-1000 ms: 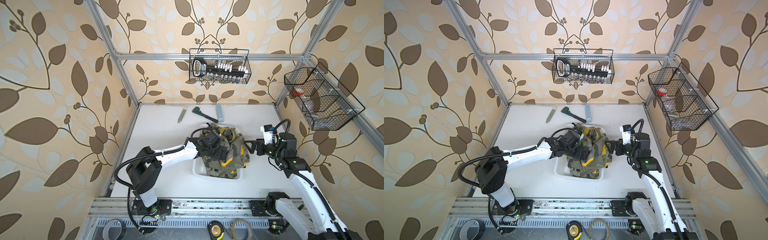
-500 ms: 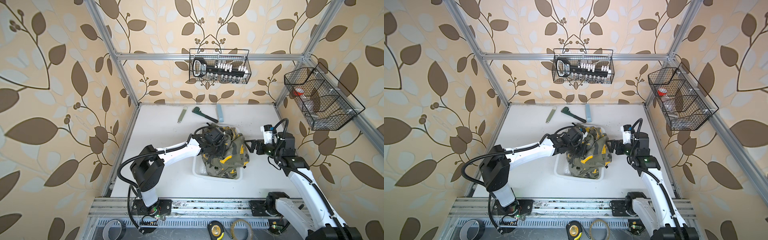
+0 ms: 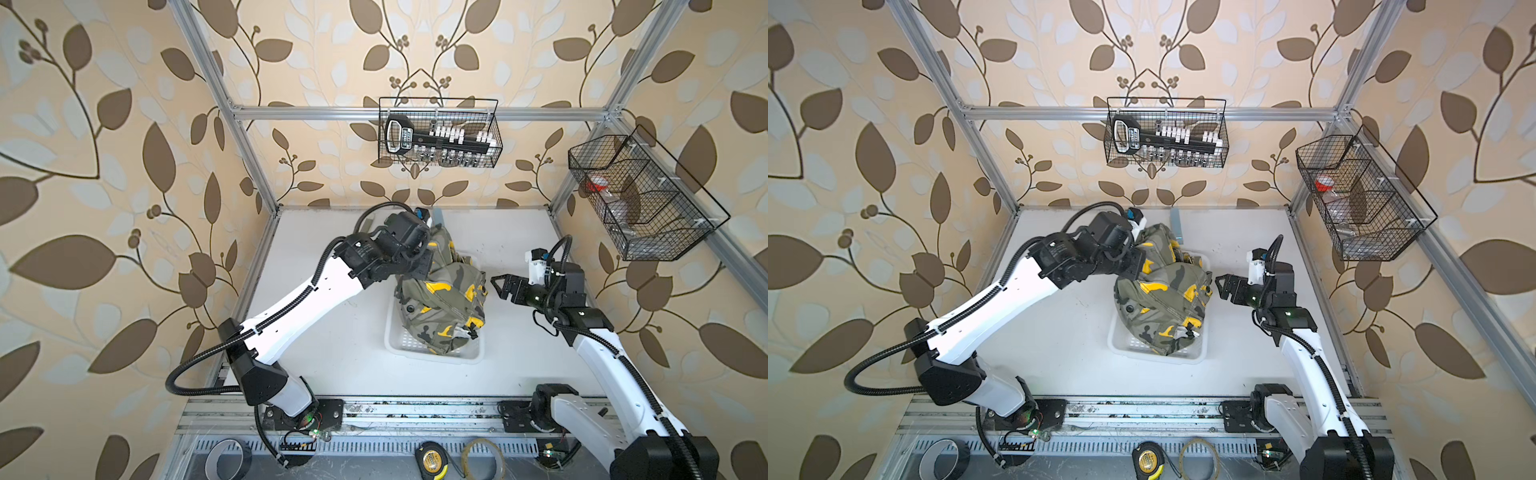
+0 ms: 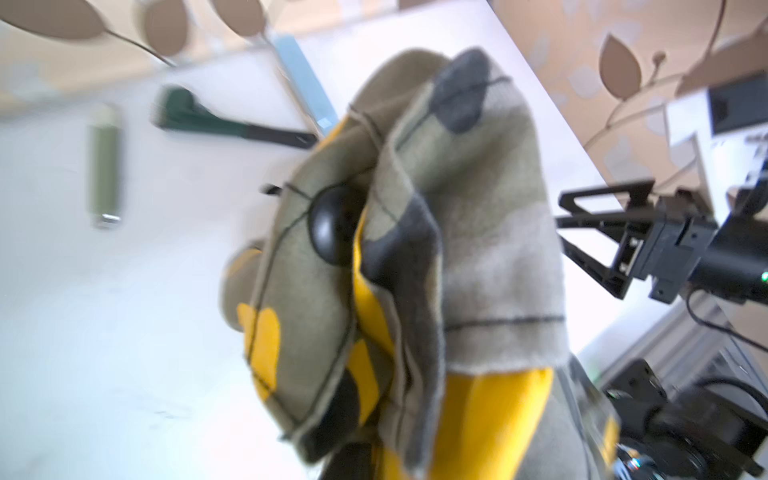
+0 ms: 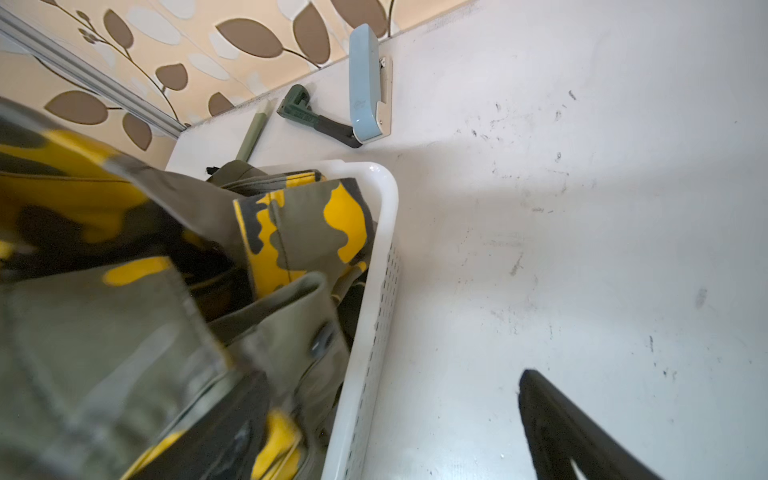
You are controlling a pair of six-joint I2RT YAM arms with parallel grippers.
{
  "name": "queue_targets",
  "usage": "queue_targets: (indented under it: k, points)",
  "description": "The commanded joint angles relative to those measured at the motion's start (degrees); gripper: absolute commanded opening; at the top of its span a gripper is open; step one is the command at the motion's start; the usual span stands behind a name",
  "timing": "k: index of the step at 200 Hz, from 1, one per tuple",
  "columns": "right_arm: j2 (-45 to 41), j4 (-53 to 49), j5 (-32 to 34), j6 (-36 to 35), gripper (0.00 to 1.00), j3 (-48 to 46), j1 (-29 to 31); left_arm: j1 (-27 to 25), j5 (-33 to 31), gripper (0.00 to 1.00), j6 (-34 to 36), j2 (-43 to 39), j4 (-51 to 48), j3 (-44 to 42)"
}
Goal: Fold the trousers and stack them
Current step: 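Lift the trousers with the left gripper while the right grasps the basket rim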
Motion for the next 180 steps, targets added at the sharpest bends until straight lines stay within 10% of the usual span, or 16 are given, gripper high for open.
queue_targets:
  k: [1,78,180]
  points:
    - [1.5,0.6,3.5,2.5,0.91,1.1,1.9,1.4,-12.5,0.0,3.9,-4.9,-4.0,6.6]
    - [11.2,7.5,14.7,9.4,0.84,1.5,18.6,6.4,-14.8,0.0,4.7,-9.3,-4.0,6.3]
    - [20.8,16.3,13.4,19.6,0.74,5.5,35.1,9.4,-13.8,0.0,2.7,-12.8,-2.5,-0.9]
